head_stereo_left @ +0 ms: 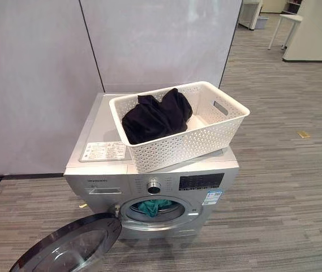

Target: Grab the laundry basket,head to the washer,open it,put in the laundry and shut it.

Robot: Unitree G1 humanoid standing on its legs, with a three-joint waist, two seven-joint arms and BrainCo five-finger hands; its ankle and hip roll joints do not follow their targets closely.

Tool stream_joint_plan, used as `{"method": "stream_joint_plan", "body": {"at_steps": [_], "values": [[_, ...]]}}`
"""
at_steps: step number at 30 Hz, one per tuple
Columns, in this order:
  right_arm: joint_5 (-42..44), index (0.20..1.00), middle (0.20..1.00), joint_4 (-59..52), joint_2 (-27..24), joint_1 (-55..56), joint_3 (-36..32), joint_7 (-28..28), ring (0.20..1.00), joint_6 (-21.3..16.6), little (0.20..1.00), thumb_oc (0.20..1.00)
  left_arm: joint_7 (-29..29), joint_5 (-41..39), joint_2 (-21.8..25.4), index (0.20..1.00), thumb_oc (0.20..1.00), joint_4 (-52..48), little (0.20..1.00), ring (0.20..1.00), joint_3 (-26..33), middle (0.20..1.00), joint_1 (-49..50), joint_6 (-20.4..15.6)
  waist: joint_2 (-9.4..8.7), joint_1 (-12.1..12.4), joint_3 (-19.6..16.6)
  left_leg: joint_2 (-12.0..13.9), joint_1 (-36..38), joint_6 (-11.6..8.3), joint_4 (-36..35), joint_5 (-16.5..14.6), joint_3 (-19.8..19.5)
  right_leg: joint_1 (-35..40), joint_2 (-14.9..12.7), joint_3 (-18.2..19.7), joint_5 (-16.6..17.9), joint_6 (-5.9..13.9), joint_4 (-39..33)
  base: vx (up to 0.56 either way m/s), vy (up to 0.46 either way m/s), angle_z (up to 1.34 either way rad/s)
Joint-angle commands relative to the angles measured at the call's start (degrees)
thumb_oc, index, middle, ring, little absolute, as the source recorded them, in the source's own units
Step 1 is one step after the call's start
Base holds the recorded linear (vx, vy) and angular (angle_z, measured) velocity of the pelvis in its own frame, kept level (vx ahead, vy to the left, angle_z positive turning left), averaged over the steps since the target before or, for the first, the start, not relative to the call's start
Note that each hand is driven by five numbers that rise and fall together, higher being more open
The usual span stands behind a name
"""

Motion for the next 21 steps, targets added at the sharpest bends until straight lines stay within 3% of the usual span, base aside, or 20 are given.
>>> {"method": "stream_joint_plan", "body": {"at_steps": [1, 2, 3, 5, 7, 8, 11, 16, 17, 21], "values": [[0.74, 1.0, 1.0, -2.31, -4.78, -5.35, 1.9, 1.68, 1.0, -4.38, 1.0, 1.0, -0.62, 1.61, 1.04, 1.0, 1.0, 4.88, 1.0, 1.0, -2.1, 1.0, -3.04, -0.9, -2.89, 4.22, -1.94, -1.71, -1.38, 1.45, 0.51, -1.62, 1.07, -2.62, -0.16, 0.4, 0.27, 2.89, 0.98, 0.04, -0.005, 0.09], [1.91, 1.0, 1.0, -0.96, -5.72, -7.99, 3.58, 1.94, 1.0, -4.49, 1.0, 1.0, -0.7, 1.28, 1.16, 1.0, 1.0, 4.8, 1.0, 1.0, -2.63, 1.0, -2.75, -0.91, -3.34, 4.94, -2.05, -1.67, -1.09, 1.44, 0.51, -2.24, 0.83, -2.11, -0.17, 0.13, -0.21, 2.94, 0.77, 0.03, -0.02, 0.14], [1.1, 1.0, 1.0, 2.67, -8.47, -13.79, 10.01, 2.68, 1.0, -3.25, 1.0, 1.0, -0.97, 0.45, 1.39, 1.0, 1.0, 4.79, 1.0, 1.0, -3.59, 1.0, -2.65, -0.92, -4.6, 6.75, -1.85, -1.65, -1.36, 1.32, 0.51, -1.95, 0.37, -2.15, -0.2, -0.26, 0.0, 3.0, 0.69, 0.02, -0.025, 0.17], [-0.2, 1.0, 1.0, 5.73, -12.18, -17.95, 16.24, 6.37, 1.0, -1.32, 1.0, 1.0, -1.18, -0.77, 1.86, 1.0, 1.0, 4.93, 1.0, 1.0, -3.96, 1.0, -2.77, -0.62, -5.91, 7.81, -1.55, -1.57, -1.71, 1.14, 0.51, -1.71, -0.04, -2.33, -0.16, -0.78, 0.19, 2.97, 0.73, -0.03, -0.026, 0.04], [2.61, 1.0, 1.0, 12.34, -16.13, -28.31, 28.52, 11.52, 1.0, 0.08, 1.0, 1.0, -1.96, -2.02, 1.91, 1.0, 1.0, 5.26, 1.0, 1.0, -5.47, 1.0, -2.87, -0.01, -7.61, 8.8, -1.07, -1.56, -2.26, 0.85, 0.51, -1.26, -0.71, -2.51, -0.19, -1.62, 0.46, 2.95, 0.7, -0.03, -0.031, 0.37], [2.76, 1.0, 1.0, 12.97, -16.18, -29.93, 30.05, 11.48, 1.0, -0.03, 1.0, 1.0, -1.96, -2.03, 1.63, 1.0, 1.0, 5.26, 1.0, 1.0, -5.09, 1.0, -2.85, -0.01, -7.34, 8.34, -1.09, -1.56, -2.28, 0.85, 0.51, -1.25, -0.77, -2.51, -0.19, -1.67, 0.45, 2.95, 0.7, -0.02, -0.018, 0.27], [6.52, 1.0, 1.0, 23.28, -18.21, -45.37, 49.96, 20.09, 1.0, 1.82, 1.0, 1.0, -3.75, -4.6, 2.26, 1.0, 1.0, 5.64, 1.0, 1.0, -6.92, 1.0, -2.52, 0.52, -9.32, 9.82, -0.68, -1.69, -2.97, 0.6, 0.51, -0.7, -1.51, -2.73, -0.21, -2.86, 0.86, 3.0, 0.6, -0.02, -0.005, 0.32], [6.74, 1.0, 1.0, 29.49, -15.53, -54.36, 61.83, 24.61, 1.0, 2.96, 1.0, 1.0, -4.41, -6.32, 1.62, 1.0, 1.0, 5.83, 1.0, 1.0, -8.15, 1.0, -2.45, 0.91, -9.88, 10.24, -0.55, -1.72, -3.36, 0.5, 0.51, -0.51, -1.85, -2.87, -0.19, -3.25, 1.05, 2.97, 0.47, 0.0, 0.006, 0.11], [7.95, 1.0, 1.0, 30.17, -16.43, -58.19, 66.26, 27.27, 1.0, 3.43, 1.0, 1.0, -6.05, -6.93, 3.96, 1.0, 1.0, 5.83, 1.0, 1.0, -7.0, 1.0, -0.98, 0.84, -9.94, 10.5, -0.48, -1.72, -3.5, 0.43, 0.51, -0.45, -2.01, -2.93, -0.27, -3.4, 1.08, 3.01, 0.44, 0.0, 0.0, 0.0], [9.79, 1.0, 1.0, 30.71, -14.68, -60.57, 71.0, 31.42, 1.0, 4.31, 1.0, 1.0, -7.05, -7.66, 4.39, 1.0, 1.0, 5.1, 1.0, 1.0, -7.51, 1.0, -0.02, 0.94, -10.26, 10.72, -0.26, -1.73, -3.88, 0.39, 0.51, -0.32, -2.24, -3.22, -0.31, -3.62, 1.17, 3.03, 0.45, 0.0, 0.008, 0.02]]}}
